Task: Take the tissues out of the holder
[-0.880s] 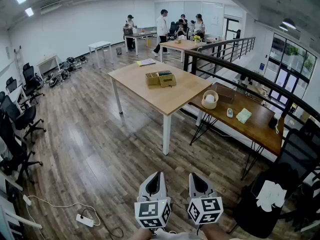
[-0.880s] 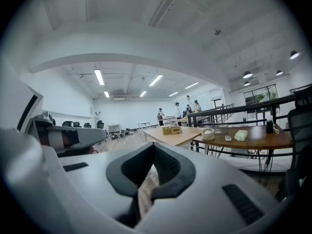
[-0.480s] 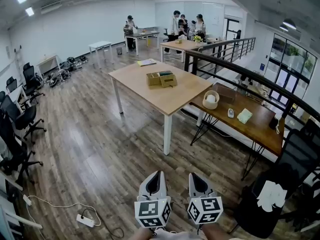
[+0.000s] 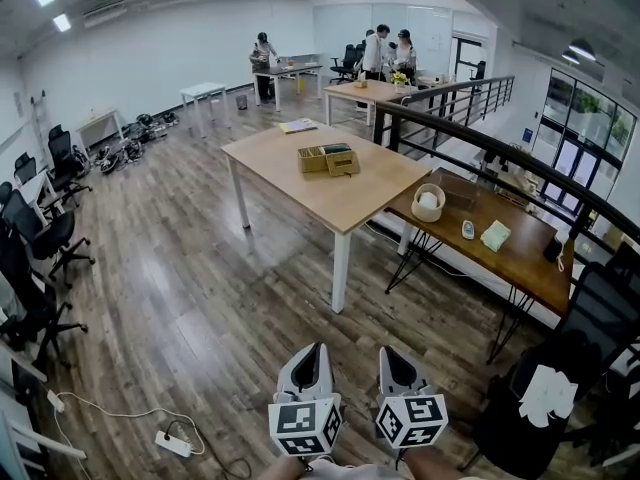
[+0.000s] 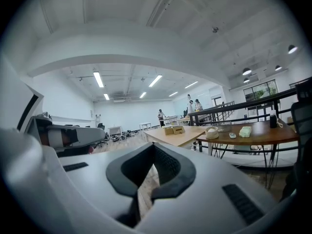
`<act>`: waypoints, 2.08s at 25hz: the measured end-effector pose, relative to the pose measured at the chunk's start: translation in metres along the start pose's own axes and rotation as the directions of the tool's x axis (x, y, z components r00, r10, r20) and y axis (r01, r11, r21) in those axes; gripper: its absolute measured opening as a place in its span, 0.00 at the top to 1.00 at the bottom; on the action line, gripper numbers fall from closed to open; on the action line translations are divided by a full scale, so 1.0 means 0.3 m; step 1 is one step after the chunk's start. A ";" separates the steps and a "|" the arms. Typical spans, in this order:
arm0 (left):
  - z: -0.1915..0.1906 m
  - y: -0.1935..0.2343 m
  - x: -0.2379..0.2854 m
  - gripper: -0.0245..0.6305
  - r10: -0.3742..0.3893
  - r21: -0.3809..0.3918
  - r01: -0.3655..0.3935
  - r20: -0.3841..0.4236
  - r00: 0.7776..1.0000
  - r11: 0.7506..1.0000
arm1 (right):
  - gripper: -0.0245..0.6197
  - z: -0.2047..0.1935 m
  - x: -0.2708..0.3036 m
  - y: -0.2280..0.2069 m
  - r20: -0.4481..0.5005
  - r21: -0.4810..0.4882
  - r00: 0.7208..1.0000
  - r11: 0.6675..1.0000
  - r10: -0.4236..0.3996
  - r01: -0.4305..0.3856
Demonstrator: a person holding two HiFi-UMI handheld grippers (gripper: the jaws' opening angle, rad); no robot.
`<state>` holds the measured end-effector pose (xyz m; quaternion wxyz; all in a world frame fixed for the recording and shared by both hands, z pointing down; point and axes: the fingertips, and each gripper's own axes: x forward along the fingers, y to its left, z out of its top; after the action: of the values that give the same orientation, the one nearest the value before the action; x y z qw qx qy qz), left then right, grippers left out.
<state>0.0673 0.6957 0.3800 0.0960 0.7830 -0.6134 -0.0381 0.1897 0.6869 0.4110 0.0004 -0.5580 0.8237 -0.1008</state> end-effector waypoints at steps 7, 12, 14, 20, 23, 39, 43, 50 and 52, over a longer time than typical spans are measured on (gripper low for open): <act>0.007 0.085 0.010 0.98 -0.002 0.011 0.002 -0.005 1.000 1.000 | 0.96 -0.012 0.086 0.054 -0.010 0.001 1.000 1.000 -0.001 0.001; 0.014 0.147 0.032 0.98 0.006 0.013 -0.005 -0.008 1.000 1.000 | 0.96 -0.023 0.133 0.070 -0.015 0.007 1.000 1.000 -0.008 0.008; 0.014 0.163 0.042 0.98 0.007 0.011 -0.007 -0.012 1.000 1.000 | 0.96 -0.032 0.149 0.068 -0.027 0.008 1.000 1.000 -0.014 0.014; 0.018 0.210 0.075 0.98 0.010 0.008 -0.010 -0.014 1.000 1.000 | 0.96 -0.035 0.217 0.075 -0.033 0.012 0.999 1.000 -0.018 0.018; 0.008 0.234 0.109 0.98 0.012 -0.005 -0.012 -0.019 1.000 1.000 | 0.96 -0.040 0.260 0.074 -0.032 0.012 0.999 1.000 -0.013 0.013; 0.048 0.316 0.429 0.98 0.033 -0.015 -0.034 -0.016 0.999 0.999 | 0.95 0.012 0.599 -0.029 -0.051 0.010 0.999 1.000 0.017 -0.016; 0.053 0.334 0.532 0.98 0.042 -0.019 -0.042 -0.025 0.999 0.999 | 0.96 0.041 0.711 -0.056 -0.055 0.009 0.998 0.999 0.037 -0.037; 0.058 0.369 0.716 0.98 0.056 -0.023 -0.058 -0.046 0.997 0.998 | 0.96 0.063 0.871 -0.153 -0.076 0.010 0.997 0.999 0.034 -0.033; 0.064 0.376 0.774 0.98 0.058 -0.022 -0.059 -0.047 0.997 0.998 | 0.96 0.073 0.919 -0.185 -0.078 0.010 0.996 1.000 0.030 -0.029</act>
<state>0.0131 0.4432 0.3969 0.1207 0.7642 -0.6331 -0.0242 0.1390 0.4101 0.4297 -0.0279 -0.5412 0.8309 -0.1264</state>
